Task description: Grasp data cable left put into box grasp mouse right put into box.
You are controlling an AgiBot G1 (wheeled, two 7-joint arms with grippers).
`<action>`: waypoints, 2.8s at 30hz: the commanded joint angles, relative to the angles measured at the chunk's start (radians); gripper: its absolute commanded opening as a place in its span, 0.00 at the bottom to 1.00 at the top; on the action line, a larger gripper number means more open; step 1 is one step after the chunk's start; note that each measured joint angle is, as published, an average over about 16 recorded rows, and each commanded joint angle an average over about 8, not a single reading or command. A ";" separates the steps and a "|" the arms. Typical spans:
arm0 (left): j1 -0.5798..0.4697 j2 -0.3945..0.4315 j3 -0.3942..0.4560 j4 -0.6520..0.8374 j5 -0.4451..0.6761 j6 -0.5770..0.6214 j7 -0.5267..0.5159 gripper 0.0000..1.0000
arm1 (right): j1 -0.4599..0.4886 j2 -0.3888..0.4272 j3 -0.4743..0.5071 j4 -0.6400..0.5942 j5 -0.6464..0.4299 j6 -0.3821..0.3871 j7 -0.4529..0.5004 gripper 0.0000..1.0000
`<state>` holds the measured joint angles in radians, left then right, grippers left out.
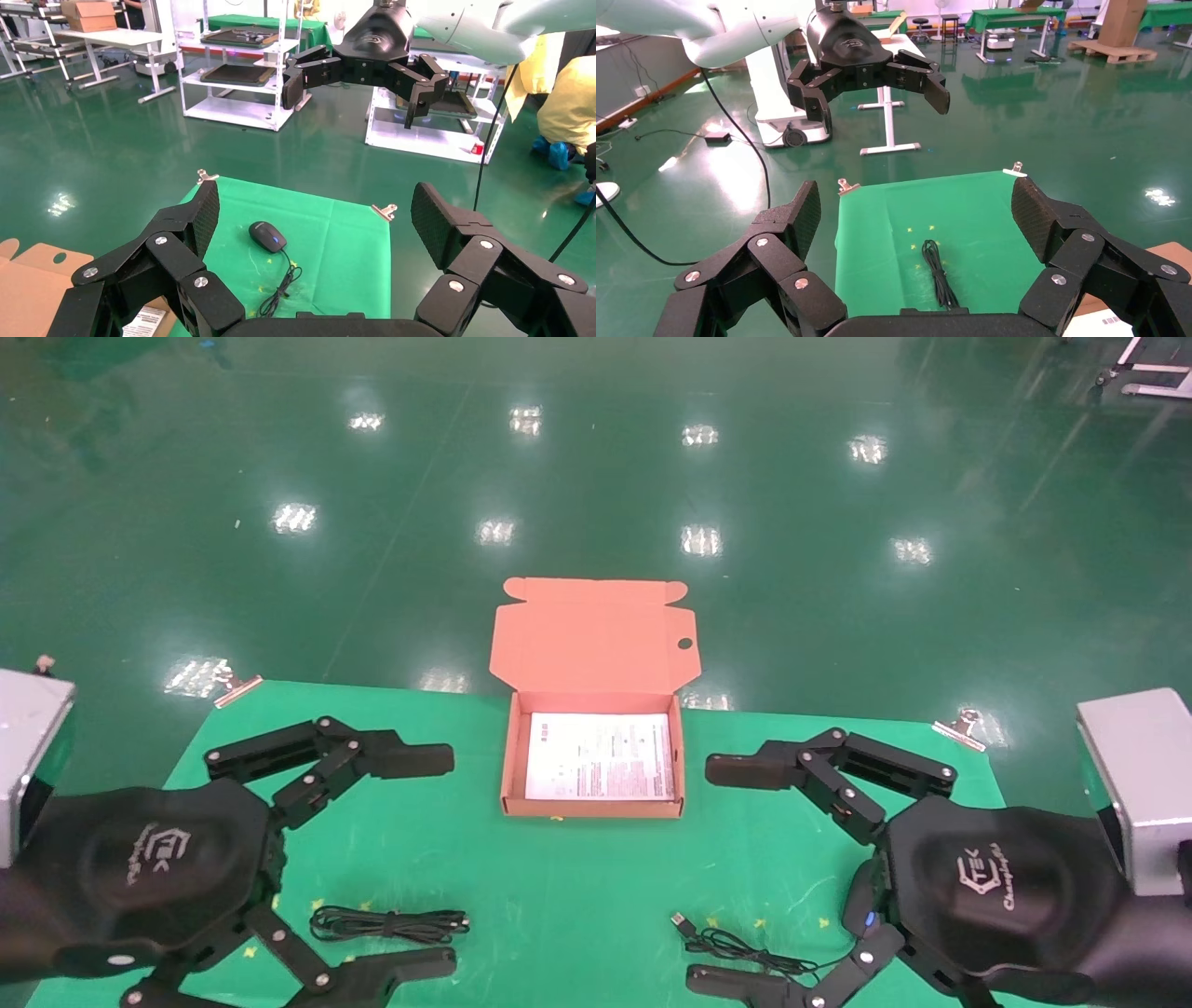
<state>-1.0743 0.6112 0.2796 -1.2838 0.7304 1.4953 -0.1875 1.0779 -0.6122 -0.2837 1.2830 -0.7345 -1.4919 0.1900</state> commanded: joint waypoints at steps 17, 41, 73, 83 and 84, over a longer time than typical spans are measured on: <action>-0.003 0.002 0.002 0.000 0.004 -0.001 0.002 1.00 | 0.000 0.000 0.000 0.000 0.000 -0.001 0.000 1.00; -0.295 0.066 0.256 -0.058 0.523 0.044 -0.153 1.00 | 0.361 -0.025 -0.301 0.075 -0.550 -0.075 -0.176 1.00; -0.324 0.366 0.617 0.027 1.303 -0.139 -0.280 1.00 | 0.302 -0.218 -0.683 0.063 -1.250 0.266 -0.069 1.00; -0.322 0.427 0.621 0.192 1.327 -0.204 -0.264 1.00 | 0.267 -0.251 -0.692 0.035 -1.300 0.307 0.003 1.00; -0.323 0.433 0.620 0.215 1.324 -0.210 -0.262 1.00 | 0.264 -0.256 -0.693 0.030 -1.303 0.310 0.009 1.00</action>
<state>-1.3985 1.0426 0.8976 -1.0652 2.0496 1.2858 -0.4430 1.3431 -0.8700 -0.9756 1.3079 -2.0333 -1.1822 0.1961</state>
